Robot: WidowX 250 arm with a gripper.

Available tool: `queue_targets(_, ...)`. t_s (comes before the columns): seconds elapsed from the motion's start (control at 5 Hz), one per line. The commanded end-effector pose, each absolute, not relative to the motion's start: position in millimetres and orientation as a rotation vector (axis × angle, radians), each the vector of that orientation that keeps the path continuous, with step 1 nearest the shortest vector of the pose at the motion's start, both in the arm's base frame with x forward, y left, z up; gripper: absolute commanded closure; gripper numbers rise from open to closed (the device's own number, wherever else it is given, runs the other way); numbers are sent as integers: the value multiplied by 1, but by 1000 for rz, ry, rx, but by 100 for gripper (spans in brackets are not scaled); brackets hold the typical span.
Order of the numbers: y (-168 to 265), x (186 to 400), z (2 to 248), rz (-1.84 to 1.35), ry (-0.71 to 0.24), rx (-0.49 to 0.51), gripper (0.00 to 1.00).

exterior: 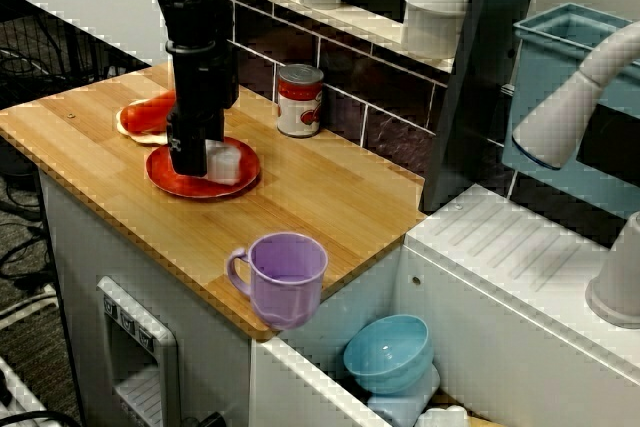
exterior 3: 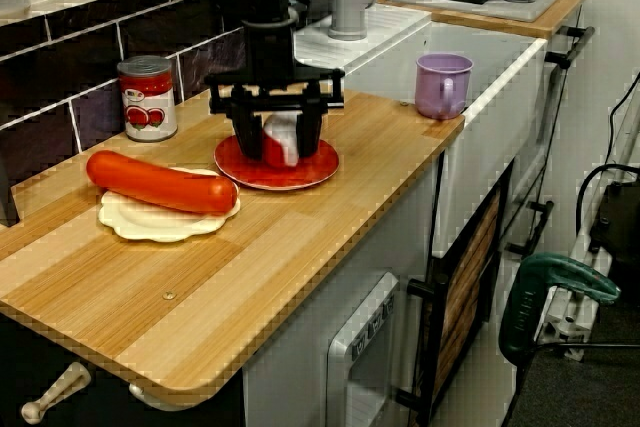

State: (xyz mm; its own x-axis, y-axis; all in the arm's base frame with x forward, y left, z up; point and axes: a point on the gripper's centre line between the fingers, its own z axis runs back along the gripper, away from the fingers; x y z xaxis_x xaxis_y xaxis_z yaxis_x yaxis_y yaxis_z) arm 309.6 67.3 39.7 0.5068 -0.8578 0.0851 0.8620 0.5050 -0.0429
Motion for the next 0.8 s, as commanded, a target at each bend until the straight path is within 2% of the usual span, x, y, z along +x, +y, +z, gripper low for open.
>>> queue_targets(0.0, 33, 322, 99, -1148, -98, -115, 100)
queue_targets(0.2, 15, 328, 102, -1162, -110, -113, 100)
queue_targets(0.4, -16, 344, 92, -1165, -103, -91, 100)
queue_targets(0.6, -44, 359, 76, -1117, -105, 0, 100)
